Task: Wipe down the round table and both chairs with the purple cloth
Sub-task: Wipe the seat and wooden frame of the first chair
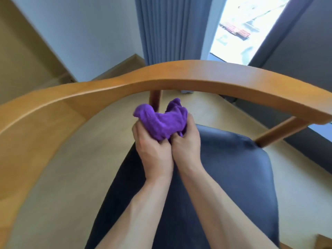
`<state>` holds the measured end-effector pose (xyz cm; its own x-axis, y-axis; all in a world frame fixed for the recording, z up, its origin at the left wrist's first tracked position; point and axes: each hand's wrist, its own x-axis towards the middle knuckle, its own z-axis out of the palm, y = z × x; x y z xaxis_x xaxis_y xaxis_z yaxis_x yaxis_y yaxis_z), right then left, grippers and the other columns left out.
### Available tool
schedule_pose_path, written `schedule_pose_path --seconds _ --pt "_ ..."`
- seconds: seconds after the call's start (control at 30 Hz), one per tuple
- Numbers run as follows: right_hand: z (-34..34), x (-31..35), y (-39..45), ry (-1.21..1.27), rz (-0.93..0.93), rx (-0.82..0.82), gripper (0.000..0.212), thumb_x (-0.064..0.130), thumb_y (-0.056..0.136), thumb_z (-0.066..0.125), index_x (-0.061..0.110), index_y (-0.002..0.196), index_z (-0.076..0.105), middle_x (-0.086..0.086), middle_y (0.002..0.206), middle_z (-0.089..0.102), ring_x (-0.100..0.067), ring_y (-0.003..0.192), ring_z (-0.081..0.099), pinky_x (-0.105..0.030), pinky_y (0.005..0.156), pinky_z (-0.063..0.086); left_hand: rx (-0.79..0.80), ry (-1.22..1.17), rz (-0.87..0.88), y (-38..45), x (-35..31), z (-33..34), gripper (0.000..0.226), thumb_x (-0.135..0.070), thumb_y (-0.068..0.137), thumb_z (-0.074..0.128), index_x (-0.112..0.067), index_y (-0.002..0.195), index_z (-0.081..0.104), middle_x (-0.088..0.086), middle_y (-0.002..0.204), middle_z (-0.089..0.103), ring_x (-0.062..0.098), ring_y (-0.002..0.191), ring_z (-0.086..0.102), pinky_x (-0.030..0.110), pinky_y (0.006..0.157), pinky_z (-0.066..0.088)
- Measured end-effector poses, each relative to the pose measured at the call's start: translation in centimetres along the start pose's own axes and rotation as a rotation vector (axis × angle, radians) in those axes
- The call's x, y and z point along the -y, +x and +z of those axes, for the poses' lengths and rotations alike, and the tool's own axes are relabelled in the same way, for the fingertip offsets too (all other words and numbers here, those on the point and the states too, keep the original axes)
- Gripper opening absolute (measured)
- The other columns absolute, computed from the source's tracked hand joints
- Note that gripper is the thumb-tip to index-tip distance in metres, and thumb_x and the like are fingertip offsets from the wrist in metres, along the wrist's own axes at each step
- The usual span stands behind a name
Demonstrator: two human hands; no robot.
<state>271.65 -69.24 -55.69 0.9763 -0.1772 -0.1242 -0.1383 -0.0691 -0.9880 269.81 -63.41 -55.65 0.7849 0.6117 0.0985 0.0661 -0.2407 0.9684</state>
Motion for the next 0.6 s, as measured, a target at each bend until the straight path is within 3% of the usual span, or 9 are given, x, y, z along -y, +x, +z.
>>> schedule_pose_path --seconds 0.07,0.13,0.2,0.3,0.4,0.5,0.6 --pt "2.3 0.6 1.6 0.034 -0.010 0.019 0.062 -0.014 0.076 0.047 0.026 0.121 0.060 0.015 0.099 0.069 0.004 0.091 0.063 -0.012 0.079 0.048 -0.075 0.048 0.042 2.6 -0.1 -0.4 0.043 0.007 0.080 0.064 0.000 0.121 0.058 0.011 0.113 0.059 0.020 0.106 0.058 0.007 0.090 0.039" --pt "4.1 1.6 3.2 0.084 -0.024 0.013 0.065 -0.016 0.076 0.047 0.020 0.131 0.055 0.005 0.115 0.068 -0.005 0.108 0.062 -0.023 0.098 0.049 -0.062 0.058 0.054 5.3 -0.2 -0.3 0.048 0.006 0.078 0.064 0.004 0.126 0.056 0.017 0.121 0.060 0.027 0.116 0.057 0.022 0.101 0.042" --pt "5.1 2.1 4.9 0.149 -0.054 -0.011 0.056 -0.015 0.077 0.048 0.010 0.126 0.055 -0.006 0.117 0.066 -0.017 0.111 0.063 -0.038 0.106 0.048 0.016 -0.021 0.044 7.3 -0.2 0.4 0.052 0.004 0.078 0.067 0.005 0.128 0.053 0.019 0.128 0.060 0.030 0.122 0.057 0.035 0.108 0.042" --pt "4.9 1.8 6.7 0.149 -0.090 0.027 0.048 -0.001 0.069 0.049 0.003 0.115 0.058 -0.012 0.110 0.068 -0.021 0.104 0.065 -0.042 0.100 0.052 0.174 -0.130 -0.034 9.0 0.5 1.2 0.045 -0.005 0.082 0.070 0.000 0.125 0.058 0.013 0.124 0.066 0.024 0.117 0.062 0.041 0.104 0.047" --pt "4.5 0.9 8.2 0.055 -0.097 0.073 0.052 0.005 0.065 0.044 -0.001 0.114 0.058 -0.020 0.111 0.067 -0.031 0.107 0.064 -0.051 0.098 0.051 0.267 -0.058 -0.003 10.2 1.9 1.8 0.042 -0.010 0.082 0.069 -0.006 0.123 0.059 0.010 0.125 0.065 0.023 0.117 0.061 0.042 0.103 0.048" --pt "4.6 0.1 9.1 -0.019 -0.140 0.075 0.045 0.007 0.068 0.044 0.010 0.110 0.059 -0.017 0.110 0.067 -0.033 0.103 0.063 -0.053 0.094 0.052 0.273 0.009 0.094 10.5 3.0 2.1 0.049 -0.012 0.079 0.065 -0.008 0.127 0.056 0.012 0.126 0.062 0.026 0.119 0.059 0.044 0.102 0.048" --pt "4.7 -1.8 8.5 -0.118 -0.204 0.123 0.035 0.005 0.073 0.043 0.024 0.101 0.054 -0.012 0.105 0.065 -0.023 0.094 0.060 -0.042 0.083 0.052 0.305 0.097 0.137 10.7 4.8 1.9 0.045 -0.024 0.089 0.068 -0.019 0.132 0.054 0.002 0.127 0.061 0.019 0.118 0.059 0.041 0.095 0.052"
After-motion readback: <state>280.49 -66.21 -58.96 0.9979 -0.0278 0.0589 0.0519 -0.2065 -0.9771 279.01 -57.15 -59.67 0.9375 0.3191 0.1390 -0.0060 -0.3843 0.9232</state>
